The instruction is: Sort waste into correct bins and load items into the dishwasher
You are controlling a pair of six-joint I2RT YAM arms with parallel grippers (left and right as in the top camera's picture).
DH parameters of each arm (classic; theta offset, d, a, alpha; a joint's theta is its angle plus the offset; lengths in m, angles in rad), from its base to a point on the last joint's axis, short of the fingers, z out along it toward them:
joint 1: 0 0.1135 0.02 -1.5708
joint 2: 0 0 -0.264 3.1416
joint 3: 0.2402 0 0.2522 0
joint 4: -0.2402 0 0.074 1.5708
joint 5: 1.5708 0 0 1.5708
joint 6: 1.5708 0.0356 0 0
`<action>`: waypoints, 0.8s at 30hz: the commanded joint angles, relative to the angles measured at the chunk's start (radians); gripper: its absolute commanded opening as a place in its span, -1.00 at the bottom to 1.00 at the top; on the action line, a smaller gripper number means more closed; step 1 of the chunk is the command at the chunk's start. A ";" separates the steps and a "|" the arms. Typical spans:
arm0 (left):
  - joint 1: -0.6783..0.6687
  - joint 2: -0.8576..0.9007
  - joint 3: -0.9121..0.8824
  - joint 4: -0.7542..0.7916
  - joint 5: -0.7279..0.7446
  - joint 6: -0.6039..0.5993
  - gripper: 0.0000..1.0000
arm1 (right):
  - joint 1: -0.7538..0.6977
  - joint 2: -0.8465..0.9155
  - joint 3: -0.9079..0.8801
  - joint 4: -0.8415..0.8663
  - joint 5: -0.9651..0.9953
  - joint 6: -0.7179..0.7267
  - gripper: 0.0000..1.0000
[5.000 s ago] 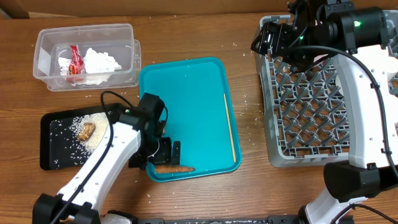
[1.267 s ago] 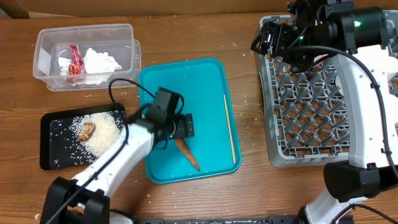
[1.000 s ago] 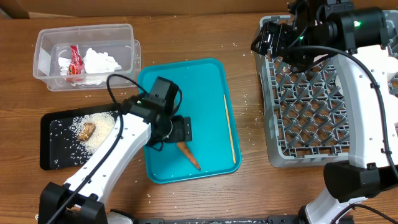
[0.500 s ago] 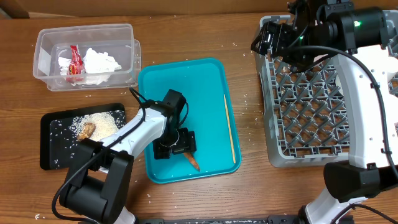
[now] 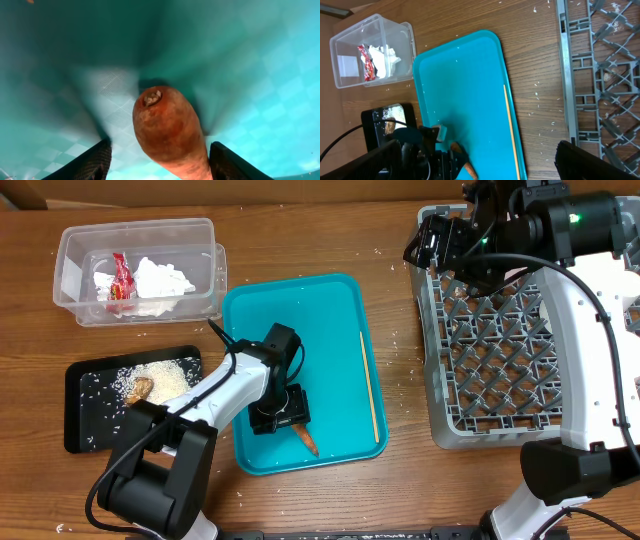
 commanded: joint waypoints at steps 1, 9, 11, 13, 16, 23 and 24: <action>0.000 0.058 -0.020 0.040 -0.098 -0.014 0.29 | 0.004 0.002 -0.003 0.003 -0.006 0.001 1.00; 0.002 0.058 -0.014 0.039 -0.215 -0.014 0.17 | 0.004 0.002 -0.003 0.003 -0.006 0.001 1.00; 0.002 0.058 -0.007 0.034 -0.212 -0.014 0.07 | 0.004 0.002 -0.002 0.003 -0.005 0.001 1.00; 0.002 0.058 0.003 0.030 -0.211 -0.014 0.04 | 0.004 0.002 -0.002 0.003 -0.006 0.001 1.00; 0.002 0.058 0.034 0.003 -0.174 -0.013 0.02 | 0.004 0.002 -0.002 0.003 -0.006 0.001 1.00; 0.002 0.058 0.088 -0.100 -0.033 0.009 0.11 | 0.004 0.002 -0.003 0.003 -0.006 0.001 1.00; 0.001 0.058 0.087 -0.116 -0.027 0.009 0.15 | 0.004 0.002 -0.002 0.003 -0.006 0.001 1.00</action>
